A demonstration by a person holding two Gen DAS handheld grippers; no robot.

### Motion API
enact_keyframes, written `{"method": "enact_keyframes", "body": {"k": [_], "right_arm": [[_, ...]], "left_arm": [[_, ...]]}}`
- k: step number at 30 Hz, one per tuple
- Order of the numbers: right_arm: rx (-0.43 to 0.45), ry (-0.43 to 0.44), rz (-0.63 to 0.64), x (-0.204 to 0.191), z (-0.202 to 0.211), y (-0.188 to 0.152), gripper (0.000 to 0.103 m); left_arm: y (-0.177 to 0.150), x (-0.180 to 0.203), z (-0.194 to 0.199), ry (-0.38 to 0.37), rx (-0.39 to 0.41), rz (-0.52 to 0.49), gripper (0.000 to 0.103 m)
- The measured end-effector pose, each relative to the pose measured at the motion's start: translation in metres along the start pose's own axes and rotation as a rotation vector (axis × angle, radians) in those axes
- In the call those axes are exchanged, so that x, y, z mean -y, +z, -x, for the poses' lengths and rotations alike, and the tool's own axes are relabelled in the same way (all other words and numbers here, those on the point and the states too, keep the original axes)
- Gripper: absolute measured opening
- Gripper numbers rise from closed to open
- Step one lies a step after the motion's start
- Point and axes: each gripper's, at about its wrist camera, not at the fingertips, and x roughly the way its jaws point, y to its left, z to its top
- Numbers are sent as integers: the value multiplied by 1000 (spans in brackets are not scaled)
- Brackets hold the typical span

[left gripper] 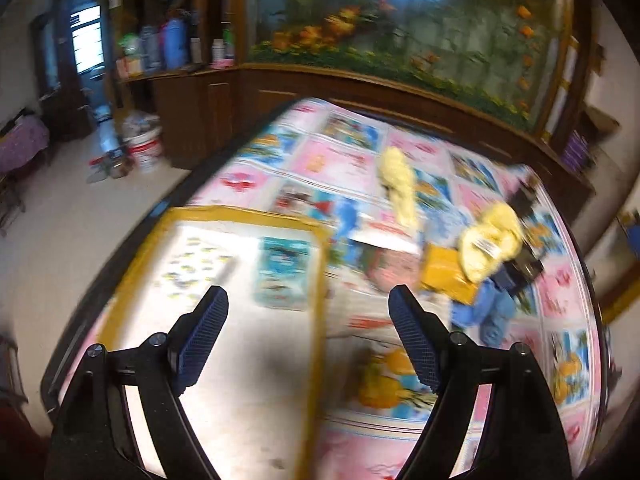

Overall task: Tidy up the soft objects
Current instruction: 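Grasp the white bag with red text with the left tool while the right tool returns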

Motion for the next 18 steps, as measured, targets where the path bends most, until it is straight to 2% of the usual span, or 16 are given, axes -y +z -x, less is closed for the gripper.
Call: {"method": "enact_keyframes", "body": {"k": [2, 4, 7, 12, 14, 15, 18], "right_arm": [[-58, -112, -69, 43, -20, -24, 103], [-83, -140, -151, 78, -32, -40, 103], [-112, -153, -267, 120, -44, -61, 103], [-128, -140, -317, 146, -53, -69, 103], [-138, -129, -331, 150, -56, -71, 103], [-143, -126, -339, 148, -60, -72, 103], [-165, -112, -350, 146, -65, -74, 103]], "left_arm": [[-3, 32, -16, -46, -41, -80, 83], [-5, 62, -35, -96, -84, -153, 83], [-4, 89, -64, -37, -122, -217, 83], [2, 97, -117, -17, -239, -209, 83], [-6, 99, -122, -73, -284, -227, 83], [-14, 99, -124, -142, -347, -233, 88], [-40, 105, -104, -193, -365, -366, 91]]}}
